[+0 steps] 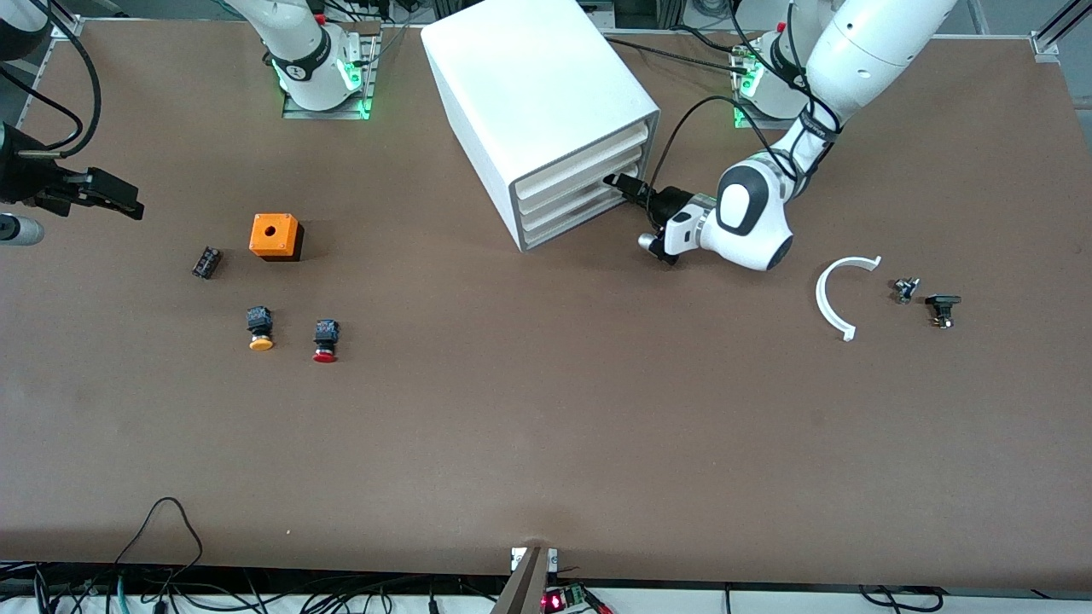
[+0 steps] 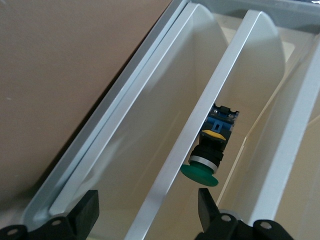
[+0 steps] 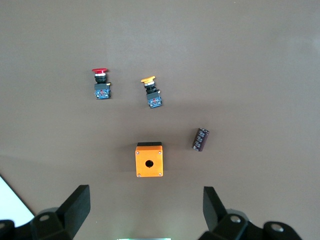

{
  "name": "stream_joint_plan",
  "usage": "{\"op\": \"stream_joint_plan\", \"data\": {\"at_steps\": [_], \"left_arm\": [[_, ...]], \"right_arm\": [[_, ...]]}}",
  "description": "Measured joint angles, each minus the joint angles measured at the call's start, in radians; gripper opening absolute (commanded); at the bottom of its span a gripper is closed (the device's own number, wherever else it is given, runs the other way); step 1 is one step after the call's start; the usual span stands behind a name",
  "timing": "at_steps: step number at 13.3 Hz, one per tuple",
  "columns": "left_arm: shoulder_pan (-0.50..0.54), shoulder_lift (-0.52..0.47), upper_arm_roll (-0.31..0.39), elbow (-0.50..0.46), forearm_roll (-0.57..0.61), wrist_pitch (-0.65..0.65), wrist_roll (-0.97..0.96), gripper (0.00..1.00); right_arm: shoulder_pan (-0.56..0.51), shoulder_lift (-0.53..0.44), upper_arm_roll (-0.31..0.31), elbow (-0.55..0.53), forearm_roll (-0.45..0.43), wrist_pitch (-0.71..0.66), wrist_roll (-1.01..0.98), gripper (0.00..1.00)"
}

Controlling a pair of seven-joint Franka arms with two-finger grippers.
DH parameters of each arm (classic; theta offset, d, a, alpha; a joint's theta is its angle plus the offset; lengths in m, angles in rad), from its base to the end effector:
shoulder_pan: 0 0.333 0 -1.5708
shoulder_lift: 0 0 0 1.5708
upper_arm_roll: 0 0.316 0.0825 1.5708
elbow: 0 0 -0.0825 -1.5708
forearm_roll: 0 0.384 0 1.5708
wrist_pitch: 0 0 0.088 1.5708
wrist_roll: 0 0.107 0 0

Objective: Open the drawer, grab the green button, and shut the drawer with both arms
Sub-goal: 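Reach the left gripper to the lowest drawer handle and grasp it, then pull the drawer open with the left gripper while the right gripper advances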

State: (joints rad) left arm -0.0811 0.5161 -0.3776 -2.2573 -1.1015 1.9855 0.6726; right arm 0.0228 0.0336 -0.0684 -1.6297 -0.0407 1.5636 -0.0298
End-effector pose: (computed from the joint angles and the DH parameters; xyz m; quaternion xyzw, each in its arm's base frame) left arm 0.3912 -0.2722 0.1409 0.8234 -0.0967 -0.2882 0.4792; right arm 0.5592 -0.0293 0.5776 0.9985 -0.0071 -0.0506 0.0196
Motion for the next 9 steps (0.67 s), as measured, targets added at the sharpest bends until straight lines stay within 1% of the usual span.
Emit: {"op": "stream_joint_plan", "data": {"at_steps": [1, 2, 7, 9], "left_arm": [[-0.007, 0.0, 0.0, -0.007, -0.006, 0.006, 0.0, 0.4], [-0.008, 0.0, 0.0, -0.013, -0.009, 0.009, 0.0, 0.01], [-0.002, -0.004, 0.0, -0.019, -0.012, 0.015, 0.001, 0.0], [0.01, -0.022, 0.001, -0.019, -0.019, 0.032, 0.003, 0.0]], "right_arm": [[0.0, 0.001, 0.0, 0.0, 0.0, 0.0, -0.022, 1.0], [0.0, 0.002, 0.0, 0.0, 0.0, 0.0, -0.039, 1.0], [0.0, 0.008, 0.0, 0.0, 0.003, 0.0, -0.09, 1.0], [0.005, 0.022, 0.001, 0.001, 0.022, 0.001, -0.115, 1.0]]}}
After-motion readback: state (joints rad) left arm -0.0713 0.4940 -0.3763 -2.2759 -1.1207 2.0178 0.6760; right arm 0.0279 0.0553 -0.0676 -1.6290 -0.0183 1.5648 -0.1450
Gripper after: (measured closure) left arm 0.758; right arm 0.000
